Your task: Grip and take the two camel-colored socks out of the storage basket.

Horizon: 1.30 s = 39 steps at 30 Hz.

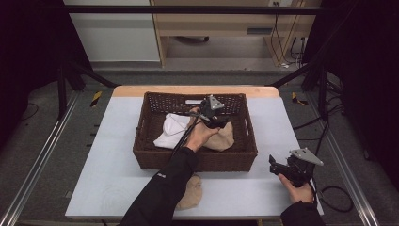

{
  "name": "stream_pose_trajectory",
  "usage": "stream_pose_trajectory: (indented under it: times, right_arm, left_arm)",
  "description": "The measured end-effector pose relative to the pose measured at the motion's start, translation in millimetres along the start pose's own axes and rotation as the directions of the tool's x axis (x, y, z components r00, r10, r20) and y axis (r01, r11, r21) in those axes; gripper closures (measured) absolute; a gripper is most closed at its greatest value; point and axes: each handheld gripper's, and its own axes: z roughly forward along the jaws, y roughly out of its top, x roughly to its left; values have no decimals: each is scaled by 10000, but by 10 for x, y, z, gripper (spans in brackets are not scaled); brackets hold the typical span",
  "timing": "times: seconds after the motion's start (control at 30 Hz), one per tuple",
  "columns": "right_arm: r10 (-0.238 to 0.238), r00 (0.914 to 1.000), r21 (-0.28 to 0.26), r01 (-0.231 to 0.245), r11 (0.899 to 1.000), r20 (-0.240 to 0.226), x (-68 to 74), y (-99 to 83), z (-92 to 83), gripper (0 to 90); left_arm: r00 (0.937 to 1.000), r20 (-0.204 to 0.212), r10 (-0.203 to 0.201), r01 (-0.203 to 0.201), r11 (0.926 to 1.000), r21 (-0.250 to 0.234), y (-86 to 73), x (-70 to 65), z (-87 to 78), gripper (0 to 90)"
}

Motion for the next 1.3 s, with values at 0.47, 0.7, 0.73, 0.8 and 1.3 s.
stream_pose_trajectory:
  times: [0.47, 0.7, 0.73, 0.8, 1.3]
  right_arm:
    - [6, 10000, 49, -6, 10000, 35, 0, -1, 0, 42]
    - [5, 10000, 73, -5, 10000, 37, 5, -2, 3, 43]
    - [1, 10000, 67, -2, 10000, 31, 5, -2, 2, 43]
    - [-3, 10000, 65, 3, 10000, 34, 1, -2, 2, 43]
    - [15, 10000, 58, -15, 10000, 8, -6, -5, -13, 43]
  left_arm:
    - [9993, 299, 216, -251, 9923, 1213, -179, -4, 181, 477]
    - [9976, 673, 168, -290, 9826, 1834, -225, -9, 231, 497]
    - [9970, 739, 219, -359, 9804, 1937, -232, -12, 237, 517]
    - [9963, 823, 257, -434, 9743, 2209, -240, -23, 251, 562]
    - [9925, 1212, 155, -396, 9791, 1993, -128, -58, 99, 866]
